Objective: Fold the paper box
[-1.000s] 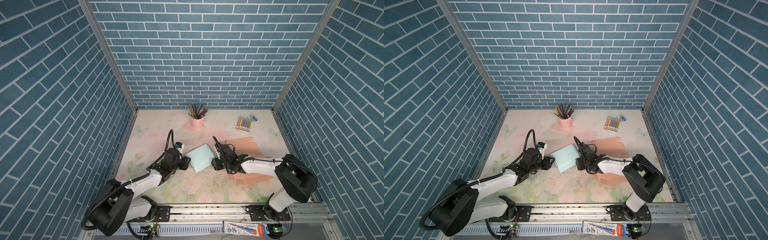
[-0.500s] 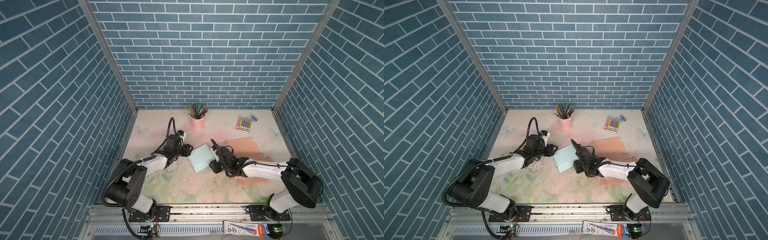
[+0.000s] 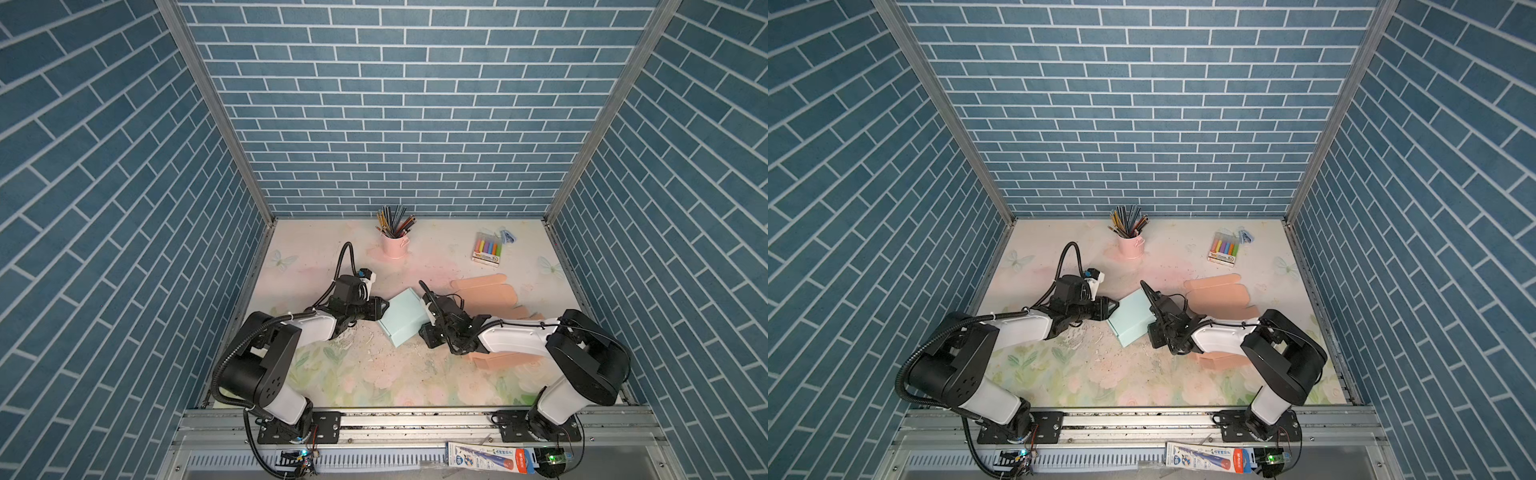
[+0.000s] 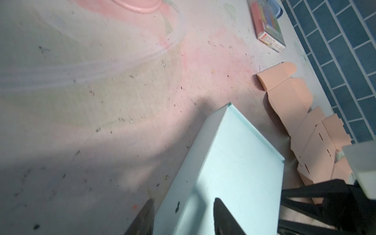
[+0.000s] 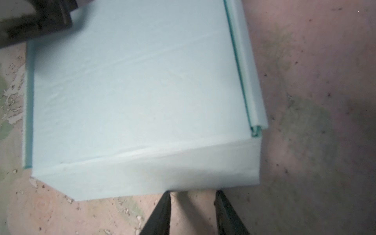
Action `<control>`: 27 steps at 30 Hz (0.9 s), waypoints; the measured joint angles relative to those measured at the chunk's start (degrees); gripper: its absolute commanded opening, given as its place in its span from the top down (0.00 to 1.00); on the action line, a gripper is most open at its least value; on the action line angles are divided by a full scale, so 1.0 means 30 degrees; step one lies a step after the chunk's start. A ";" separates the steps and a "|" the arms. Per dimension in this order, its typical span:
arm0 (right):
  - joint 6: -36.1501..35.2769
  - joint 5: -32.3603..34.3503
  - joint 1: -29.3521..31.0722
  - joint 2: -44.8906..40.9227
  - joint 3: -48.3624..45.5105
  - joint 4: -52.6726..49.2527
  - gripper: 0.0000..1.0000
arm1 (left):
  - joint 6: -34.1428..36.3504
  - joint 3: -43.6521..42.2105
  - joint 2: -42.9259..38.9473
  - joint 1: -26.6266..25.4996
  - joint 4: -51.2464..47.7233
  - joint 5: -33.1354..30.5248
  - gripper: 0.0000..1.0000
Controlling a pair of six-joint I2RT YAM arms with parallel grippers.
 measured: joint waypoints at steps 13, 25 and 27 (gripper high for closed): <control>-0.0364 -0.0124 -0.0168 0.0896 0.0758 0.0452 0.62 | -0.0860 -0.2390 -0.1756 -0.0692 0.1275 -0.0284 0.55; -0.0401 -0.0022 0.0044 0.1078 0.1035 0.0262 0.63 | -0.1668 -0.3315 -0.2616 -0.1676 0.1887 -0.1311 0.57; -0.0452 0.0073 0.0109 0.1151 0.1166 0.0160 0.63 | -0.1851 -0.3534 -0.2834 -0.1843 0.1967 -0.1508 0.57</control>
